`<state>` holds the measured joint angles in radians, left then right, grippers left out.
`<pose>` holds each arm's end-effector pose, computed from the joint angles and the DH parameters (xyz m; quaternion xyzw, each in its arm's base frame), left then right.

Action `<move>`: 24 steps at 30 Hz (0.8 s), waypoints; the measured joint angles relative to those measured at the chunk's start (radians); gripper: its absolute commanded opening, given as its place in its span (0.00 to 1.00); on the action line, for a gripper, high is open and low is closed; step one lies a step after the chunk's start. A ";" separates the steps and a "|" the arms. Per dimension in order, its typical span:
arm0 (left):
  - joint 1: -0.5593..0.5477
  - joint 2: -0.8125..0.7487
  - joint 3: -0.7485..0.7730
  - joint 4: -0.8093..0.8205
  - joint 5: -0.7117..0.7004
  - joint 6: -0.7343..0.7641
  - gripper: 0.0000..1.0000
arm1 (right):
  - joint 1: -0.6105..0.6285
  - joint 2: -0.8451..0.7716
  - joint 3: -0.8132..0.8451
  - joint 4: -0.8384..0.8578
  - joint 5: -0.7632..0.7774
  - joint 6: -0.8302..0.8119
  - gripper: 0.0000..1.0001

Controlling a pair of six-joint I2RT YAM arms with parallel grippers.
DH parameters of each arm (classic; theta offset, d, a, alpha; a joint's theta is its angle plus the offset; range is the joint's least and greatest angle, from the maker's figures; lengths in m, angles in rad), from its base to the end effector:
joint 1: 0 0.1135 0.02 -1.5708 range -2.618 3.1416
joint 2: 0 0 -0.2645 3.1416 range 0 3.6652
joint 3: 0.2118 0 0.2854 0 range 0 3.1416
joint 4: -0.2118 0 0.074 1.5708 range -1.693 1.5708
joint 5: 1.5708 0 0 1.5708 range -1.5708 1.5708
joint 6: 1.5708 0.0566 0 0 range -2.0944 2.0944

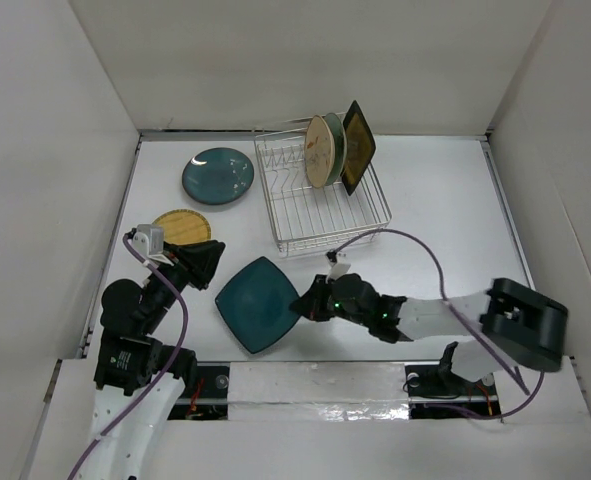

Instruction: Load the plates into the dish rack

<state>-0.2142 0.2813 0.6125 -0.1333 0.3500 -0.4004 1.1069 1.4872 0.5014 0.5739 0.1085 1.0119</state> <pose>0.1277 -0.0476 0.3594 0.0761 0.6339 -0.3356 0.6926 0.1493 0.2847 0.1254 -0.0100 0.8360 0.4546 0.3072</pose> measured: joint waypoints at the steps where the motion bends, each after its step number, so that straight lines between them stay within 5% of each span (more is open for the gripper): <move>1: 0.000 -0.002 0.000 0.000 0.000 0.000 0.18 | 0.003 -0.083 0.009 -0.085 0.022 -0.045 0.00; 5: 0.000 -0.004 0.000 0.000 0.000 0.000 0.18 | -0.042 -0.272 0.164 -0.341 0.065 -0.225 0.00; 10: 0.000 -0.004 0.000 0.000 0.000 0.000 0.18 | -0.200 -0.278 0.495 -0.478 0.175 -0.463 0.00; 18: 0.000 -0.018 0.000 0.000 -0.001 0.000 0.18 | -0.315 0.112 1.113 -0.548 0.520 -0.825 0.00; 24: 0.000 -0.021 0.000 0.000 -0.002 0.000 0.18 | -0.357 0.429 1.446 -0.715 0.620 -0.963 0.00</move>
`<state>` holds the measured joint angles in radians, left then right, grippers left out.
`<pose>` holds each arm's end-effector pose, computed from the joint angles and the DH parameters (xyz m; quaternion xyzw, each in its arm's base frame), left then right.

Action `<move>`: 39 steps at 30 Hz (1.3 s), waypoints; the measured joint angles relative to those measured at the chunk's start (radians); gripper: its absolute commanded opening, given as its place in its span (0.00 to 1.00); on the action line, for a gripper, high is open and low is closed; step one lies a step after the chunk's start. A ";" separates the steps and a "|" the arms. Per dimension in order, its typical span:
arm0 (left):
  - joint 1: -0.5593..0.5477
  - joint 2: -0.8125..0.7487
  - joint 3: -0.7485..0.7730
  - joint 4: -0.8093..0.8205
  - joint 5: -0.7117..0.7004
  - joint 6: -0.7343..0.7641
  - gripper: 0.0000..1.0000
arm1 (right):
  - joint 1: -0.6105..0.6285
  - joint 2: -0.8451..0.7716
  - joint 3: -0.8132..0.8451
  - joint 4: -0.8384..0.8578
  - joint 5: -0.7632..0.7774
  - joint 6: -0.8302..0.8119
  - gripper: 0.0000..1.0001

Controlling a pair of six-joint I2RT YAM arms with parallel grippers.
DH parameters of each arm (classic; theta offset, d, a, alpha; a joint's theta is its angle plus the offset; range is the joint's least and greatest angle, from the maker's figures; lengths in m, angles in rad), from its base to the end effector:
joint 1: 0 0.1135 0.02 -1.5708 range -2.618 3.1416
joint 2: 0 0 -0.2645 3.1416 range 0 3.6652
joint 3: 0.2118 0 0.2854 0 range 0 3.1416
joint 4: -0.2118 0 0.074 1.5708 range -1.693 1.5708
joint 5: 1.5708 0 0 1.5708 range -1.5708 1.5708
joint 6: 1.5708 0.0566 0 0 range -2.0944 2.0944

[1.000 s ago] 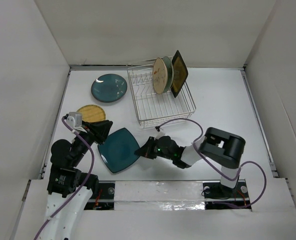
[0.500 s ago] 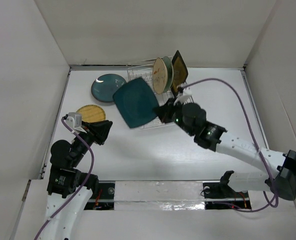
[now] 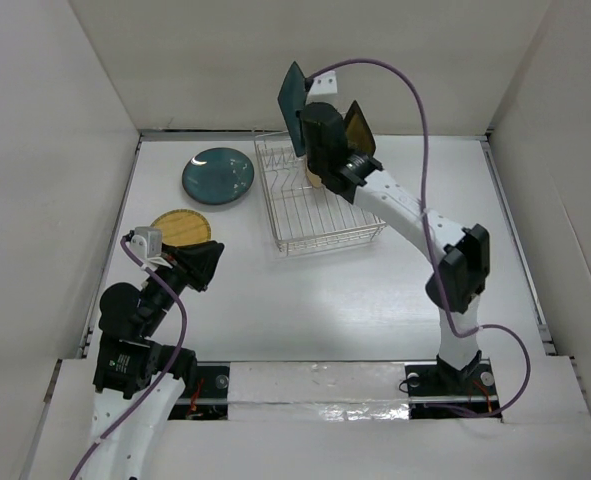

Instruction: Load the plates into the dish rack

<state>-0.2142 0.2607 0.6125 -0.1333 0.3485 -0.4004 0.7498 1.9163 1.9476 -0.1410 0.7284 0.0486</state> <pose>0.1228 -0.0465 0.3617 0.0773 0.6262 -0.3358 0.6994 0.3931 0.3146 0.4183 -0.0158 0.7353 -0.0021 0.6776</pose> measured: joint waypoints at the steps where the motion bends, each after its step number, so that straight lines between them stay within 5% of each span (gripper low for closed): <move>1: 0.000 0.000 0.000 0.000 0.000 0.000 0.18 | -0.004 0.045 0.046 -0.032 0.009 -0.021 0.00; 10: 0.000 0.000 0.000 0.000 -0.001 0.000 0.18 | -0.018 0.200 0.148 -0.203 0.071 -0.087 0.00; 33: 0.000 0.045 0.000 -0.009 -0.059 -0.003 0.18 | -0.056 0.318 0.122 -0.161 0.016 0.071 0.01; 39: 0.000 0.113 0.000 -0.032 -0.141 -0.016 0.20 | -0.055 0.293 0.035 -0.084 -0.008 0.138 0.62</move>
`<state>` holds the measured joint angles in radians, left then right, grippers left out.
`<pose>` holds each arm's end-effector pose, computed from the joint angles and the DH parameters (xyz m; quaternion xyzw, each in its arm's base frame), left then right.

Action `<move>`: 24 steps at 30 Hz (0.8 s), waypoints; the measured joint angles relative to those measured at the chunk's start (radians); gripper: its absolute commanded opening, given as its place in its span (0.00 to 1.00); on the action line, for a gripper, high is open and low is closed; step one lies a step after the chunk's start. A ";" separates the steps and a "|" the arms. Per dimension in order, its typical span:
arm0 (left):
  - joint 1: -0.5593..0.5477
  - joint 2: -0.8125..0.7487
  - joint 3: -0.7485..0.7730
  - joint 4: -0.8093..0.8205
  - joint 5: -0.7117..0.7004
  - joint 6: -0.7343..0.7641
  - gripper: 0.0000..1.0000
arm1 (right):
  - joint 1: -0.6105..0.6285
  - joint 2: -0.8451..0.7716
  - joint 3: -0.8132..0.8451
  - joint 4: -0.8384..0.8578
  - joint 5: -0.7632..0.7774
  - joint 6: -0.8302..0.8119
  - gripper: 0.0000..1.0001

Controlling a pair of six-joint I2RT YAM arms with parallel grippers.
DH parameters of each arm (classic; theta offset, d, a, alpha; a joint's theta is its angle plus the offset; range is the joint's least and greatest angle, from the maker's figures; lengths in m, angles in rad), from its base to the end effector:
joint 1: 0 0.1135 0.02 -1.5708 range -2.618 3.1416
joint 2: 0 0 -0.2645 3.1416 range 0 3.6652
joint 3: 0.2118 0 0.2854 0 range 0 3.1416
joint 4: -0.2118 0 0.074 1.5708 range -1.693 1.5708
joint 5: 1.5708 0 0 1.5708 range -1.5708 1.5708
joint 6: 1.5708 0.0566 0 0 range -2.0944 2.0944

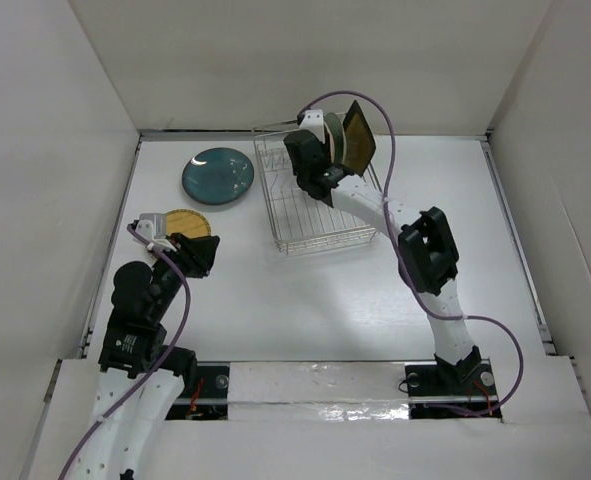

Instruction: Load the plates into the dish rack

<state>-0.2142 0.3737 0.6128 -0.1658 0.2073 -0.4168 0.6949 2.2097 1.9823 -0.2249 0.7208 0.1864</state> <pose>0.1535 -0.0453 0.3439 0.0069 0.6813 -0.2930 0.6708 0.4601 0.3349 0.2705 -0.0184 0.8148 -0.0586 0.5765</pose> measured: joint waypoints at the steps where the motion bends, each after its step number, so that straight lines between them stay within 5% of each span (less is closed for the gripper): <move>1: 0.000 0.011 0.000 -0.006 -0.018 -0.004 0.21 | 0.000 -0.012 -0.026 0.009 -0.015 0.006 0.65; 3: 0.000 0.026 0.002 -0.017 -0.056 -0.018 0.22 | 0.000 -0.052 -0.083 0.016 -0.050 0.019 0.76; 8: 0.000 0.140 0.040 -0.005 -0.109 -0.080 0.28 | 0.008 -0.269 -0.274 0.069 -0.174 0.041 0.83; 11: 0.000 0.233 0.030 0.029 -0.130 -0.151 0.43 | 0.033 -0.476 -0.425 0.144 -0.248 0.057 0.83; 12: 0.000 0.260 0.019 0.045 -0.143 -0.182 0.57 | 0.047 -0.550 -0.483 0.183 -0.266 0.067 0.80; 13: 0.000 0.271 0.014 0.054 -0.164 -0.209 0.64 | 0.065 -0.621 -0.540 0.217 -0.285 0.078 0.72; 14: 0.000 0.310 -0.002 0.058 -0.189 -0.250 0.70 | 0.089 -0.689 -0.599 0.260 -0.302 0.092 0.34; 15: 0.000 0.333 -0.011 0.056 -0.231 -0.294 0.82 | 0.114 -0.750 -0.666 0.311 -0.316 0.107 0.16; 17: 0.001 0.375 -0.031 0.039 -0.315 -0.369 0.87 | 0.161 -0.847 -0.790 0.386 -0.349 0.142 0.00; 20: 0.024 0.381 -0.073 0.031 -0.411 -0.470 0.87 | 0.238 -0.920 -0.952 0.447 -0.376 0.187 0.00; 24: 0.132 0.382 -0.127 0.032 -0.462 -0.568 0.77 | 0.275 -0.961 -1.104 0.447 -0.401 0.222 0.32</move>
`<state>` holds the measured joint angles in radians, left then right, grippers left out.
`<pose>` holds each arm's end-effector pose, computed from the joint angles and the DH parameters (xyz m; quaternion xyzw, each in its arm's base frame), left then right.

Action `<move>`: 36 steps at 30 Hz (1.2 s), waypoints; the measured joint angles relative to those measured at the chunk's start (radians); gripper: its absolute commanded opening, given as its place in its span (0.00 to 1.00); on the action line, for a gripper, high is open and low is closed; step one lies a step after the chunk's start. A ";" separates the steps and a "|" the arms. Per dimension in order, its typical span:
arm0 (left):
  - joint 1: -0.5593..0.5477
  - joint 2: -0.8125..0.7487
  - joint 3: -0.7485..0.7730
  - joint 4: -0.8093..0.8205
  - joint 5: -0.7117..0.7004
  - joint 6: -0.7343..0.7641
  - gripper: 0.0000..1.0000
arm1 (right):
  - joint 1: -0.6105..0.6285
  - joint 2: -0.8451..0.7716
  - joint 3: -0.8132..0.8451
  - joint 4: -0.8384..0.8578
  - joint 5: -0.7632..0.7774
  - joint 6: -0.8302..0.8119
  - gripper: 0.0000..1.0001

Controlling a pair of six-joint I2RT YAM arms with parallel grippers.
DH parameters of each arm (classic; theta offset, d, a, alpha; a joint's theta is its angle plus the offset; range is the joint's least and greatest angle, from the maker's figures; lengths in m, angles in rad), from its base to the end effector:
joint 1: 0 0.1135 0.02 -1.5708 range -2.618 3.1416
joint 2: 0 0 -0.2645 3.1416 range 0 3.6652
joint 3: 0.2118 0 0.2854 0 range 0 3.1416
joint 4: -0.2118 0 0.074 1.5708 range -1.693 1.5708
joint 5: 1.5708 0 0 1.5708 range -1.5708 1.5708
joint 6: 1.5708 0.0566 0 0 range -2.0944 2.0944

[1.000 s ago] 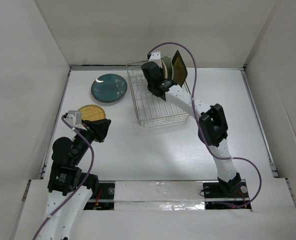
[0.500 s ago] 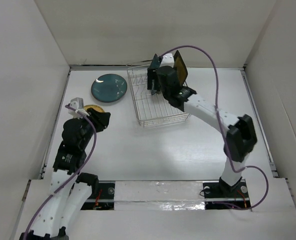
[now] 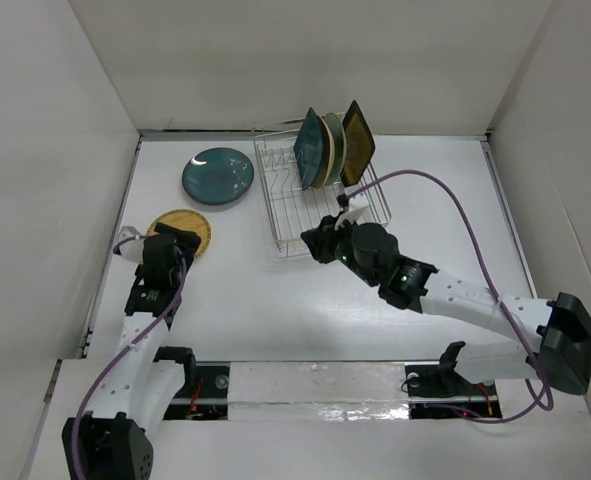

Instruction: Load the plates into the dish rack

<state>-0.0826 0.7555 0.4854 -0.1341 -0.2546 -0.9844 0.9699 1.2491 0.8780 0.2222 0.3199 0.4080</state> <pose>0.2312 -0.0048 0.2276 -0.4237 0.7147 -0.1866 0.5243 0.2094 0.2741 0.3002 -0.1076 0.7476 0.3164 0.5740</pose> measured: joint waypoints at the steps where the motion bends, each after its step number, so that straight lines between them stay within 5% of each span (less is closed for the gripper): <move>1: 0.048 0.000 -0.021 0.003 0.002 -0.019 0.75 | 0.000 -0.016 -0.032 -0.005 -0.005 0.006 0.36; 7: 0.241 0.040 -0.147 0.055 0.047 -0.090 0.71 | 0.008 -0.166 -0.153 -0.011 -0.040 0.020 0.44; 15: 0.340 0.259 -0.204 0.258 0.136 -0.146 0.59 | 0.008 -0.230 -0.177 -0.005 -0.082 0.018 0.44; 26: 0.406 0.488 -0.236 0.593 0.223 -0.178 0.19 | 0.008 -0.251 -0.193 -0.010 -0.092 0.015 0.44; 28: 0.406 0.511 -0.247 0.636 0.227 -0.183 0.00 | 0.008 -0.250 -0.193 -0.010 -0.092 0.015 0.44; 36: 0.418 0.442 -0.347 0.758 0.270 -0.224 0.00 | 0.008 -0.225 -0.193 -0.009 -0.092 0.014 0.42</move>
<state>0.3355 1.1976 0.1387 0.6239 0.0154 -1.2083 0.9775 1.0241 0.6849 0.2131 0.2279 0.4221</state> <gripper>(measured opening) 0.083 0.403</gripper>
